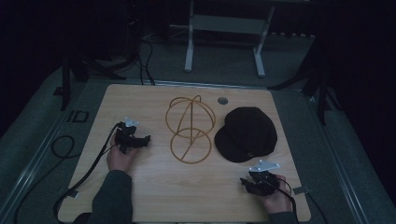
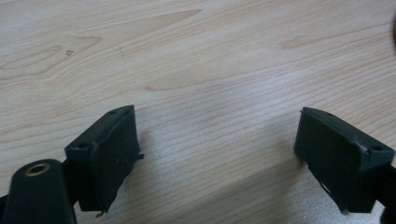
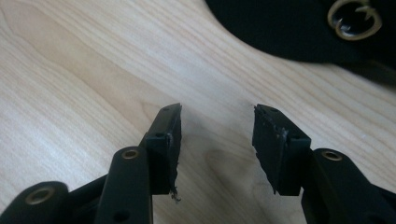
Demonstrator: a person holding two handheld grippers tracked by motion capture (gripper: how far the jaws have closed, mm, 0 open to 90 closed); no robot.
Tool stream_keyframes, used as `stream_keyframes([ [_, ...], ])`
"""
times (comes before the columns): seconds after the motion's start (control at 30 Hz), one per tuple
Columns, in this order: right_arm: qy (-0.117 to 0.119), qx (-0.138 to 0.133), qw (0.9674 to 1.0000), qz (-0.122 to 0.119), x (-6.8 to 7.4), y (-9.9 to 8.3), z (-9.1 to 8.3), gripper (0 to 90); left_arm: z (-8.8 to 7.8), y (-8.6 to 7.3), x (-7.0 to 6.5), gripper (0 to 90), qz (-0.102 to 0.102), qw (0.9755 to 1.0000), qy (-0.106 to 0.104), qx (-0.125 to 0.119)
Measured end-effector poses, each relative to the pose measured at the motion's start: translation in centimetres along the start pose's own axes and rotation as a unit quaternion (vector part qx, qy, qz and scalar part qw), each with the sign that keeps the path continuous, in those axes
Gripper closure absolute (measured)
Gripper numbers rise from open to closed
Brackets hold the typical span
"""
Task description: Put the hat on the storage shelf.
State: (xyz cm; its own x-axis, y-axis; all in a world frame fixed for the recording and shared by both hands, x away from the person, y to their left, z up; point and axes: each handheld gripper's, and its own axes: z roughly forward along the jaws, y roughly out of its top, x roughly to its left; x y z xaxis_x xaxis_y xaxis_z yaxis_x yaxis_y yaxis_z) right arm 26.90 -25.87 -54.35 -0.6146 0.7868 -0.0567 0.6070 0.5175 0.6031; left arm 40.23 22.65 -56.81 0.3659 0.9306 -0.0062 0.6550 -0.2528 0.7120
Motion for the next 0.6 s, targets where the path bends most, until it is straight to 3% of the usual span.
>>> stream_keyframes([
  [0.2,0.004,-0.009,0.9999,0.006,0.0,0.1,-0.2,54.7,0.0,0.0,0.0,13.8,0.000,1.0000,0.000,0.000],
  [0.33,-0.007,-0.016,0.9998,0.002,0.1,0.4,-0.5,60.4,0.0,0.0,0.0,13.9,0.001,1.0000,0.000,0.000],
  [0.53,0.005,-0.026,0.9996,0.005,0.1,1.2,-0.8,60.1,0.0,0.0,0.0,13.8,0.001,1.0000,0.000,0.000],
  [0.6,0.002,-0.035,0.9994,0.006,0.2,1.8,-1.0,56.3,0.0,0.0,0.0,13.8,0.001,1.0000,0.000,0.000],
])
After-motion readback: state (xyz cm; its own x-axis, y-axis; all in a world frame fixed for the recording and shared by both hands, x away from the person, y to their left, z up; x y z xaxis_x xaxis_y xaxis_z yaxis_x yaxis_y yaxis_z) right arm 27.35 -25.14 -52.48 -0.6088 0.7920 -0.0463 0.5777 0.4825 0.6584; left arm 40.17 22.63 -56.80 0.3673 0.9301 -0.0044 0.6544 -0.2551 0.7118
